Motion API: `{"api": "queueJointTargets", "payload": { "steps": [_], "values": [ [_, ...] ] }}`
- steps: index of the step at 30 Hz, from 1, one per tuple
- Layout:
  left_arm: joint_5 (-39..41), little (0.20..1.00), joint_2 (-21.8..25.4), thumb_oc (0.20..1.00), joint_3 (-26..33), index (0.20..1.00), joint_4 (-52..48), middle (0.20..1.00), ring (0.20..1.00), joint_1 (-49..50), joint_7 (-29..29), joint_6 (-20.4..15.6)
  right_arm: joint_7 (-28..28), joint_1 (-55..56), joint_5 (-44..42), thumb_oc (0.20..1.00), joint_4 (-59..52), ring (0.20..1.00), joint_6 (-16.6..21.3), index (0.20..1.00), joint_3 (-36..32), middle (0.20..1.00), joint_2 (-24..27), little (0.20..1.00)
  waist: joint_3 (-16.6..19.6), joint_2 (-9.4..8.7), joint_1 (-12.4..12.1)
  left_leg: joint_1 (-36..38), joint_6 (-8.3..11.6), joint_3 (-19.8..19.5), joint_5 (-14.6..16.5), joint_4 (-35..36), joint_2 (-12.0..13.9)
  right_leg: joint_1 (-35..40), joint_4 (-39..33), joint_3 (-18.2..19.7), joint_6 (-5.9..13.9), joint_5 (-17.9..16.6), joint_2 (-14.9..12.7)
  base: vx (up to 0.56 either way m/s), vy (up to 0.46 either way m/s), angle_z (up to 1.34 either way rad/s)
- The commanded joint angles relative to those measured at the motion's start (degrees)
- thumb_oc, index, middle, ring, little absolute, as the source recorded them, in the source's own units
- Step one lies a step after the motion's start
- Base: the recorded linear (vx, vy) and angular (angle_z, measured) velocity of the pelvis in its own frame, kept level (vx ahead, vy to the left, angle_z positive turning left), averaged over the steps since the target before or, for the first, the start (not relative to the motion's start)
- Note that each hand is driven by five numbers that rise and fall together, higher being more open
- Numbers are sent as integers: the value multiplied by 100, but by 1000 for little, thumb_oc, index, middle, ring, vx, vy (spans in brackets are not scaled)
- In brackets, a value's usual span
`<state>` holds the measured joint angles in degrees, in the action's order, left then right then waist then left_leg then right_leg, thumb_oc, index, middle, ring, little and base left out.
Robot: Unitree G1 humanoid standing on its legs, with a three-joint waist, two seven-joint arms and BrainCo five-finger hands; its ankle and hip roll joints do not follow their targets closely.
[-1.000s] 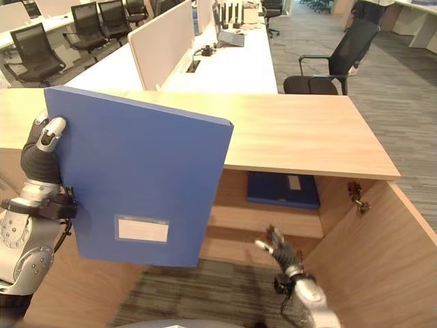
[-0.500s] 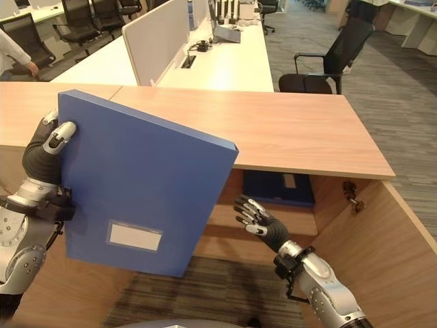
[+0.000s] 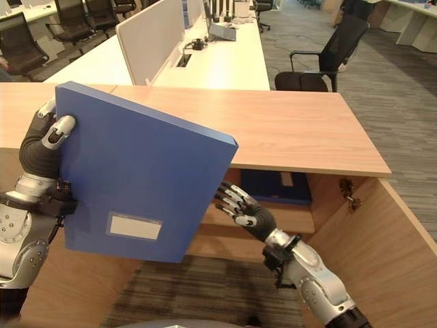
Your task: Put the empty folder in the office cabinet
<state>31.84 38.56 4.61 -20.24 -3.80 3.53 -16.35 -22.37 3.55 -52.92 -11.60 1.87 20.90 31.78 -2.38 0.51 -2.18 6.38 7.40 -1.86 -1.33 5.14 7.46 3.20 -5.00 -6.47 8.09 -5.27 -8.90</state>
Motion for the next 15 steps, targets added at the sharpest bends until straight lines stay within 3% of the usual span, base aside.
{"api": "queueJointTargets", "payload": {
  "steps": [1, 15],
  "values": [
    [-275, 200, 98, 200, 24, 200, 325, 200, 200, -664, -379, -396, 269, -498, -178, 1000, -550, 1000, 340, 1000, 207, 1000, -282, 1000, 171, -100, 73, -492, 70, -39, -293, -33, 148, 240, 677, 16, 372, 760, -221, -2, -2, -5],
    [-386, 200, -517, 200, -810, 200, 312, 200, 200, -1195, -745, -321, 1144, -1129, 694, 1000, 306, 1000, 678, 1000, 800, 1000, -1170, 1000, 147, -77, 75, -465, 39, -46, -269, -38, 144, 277, 689, 24, 328, 789, -236, 0, 0, 0]
  ]
}}
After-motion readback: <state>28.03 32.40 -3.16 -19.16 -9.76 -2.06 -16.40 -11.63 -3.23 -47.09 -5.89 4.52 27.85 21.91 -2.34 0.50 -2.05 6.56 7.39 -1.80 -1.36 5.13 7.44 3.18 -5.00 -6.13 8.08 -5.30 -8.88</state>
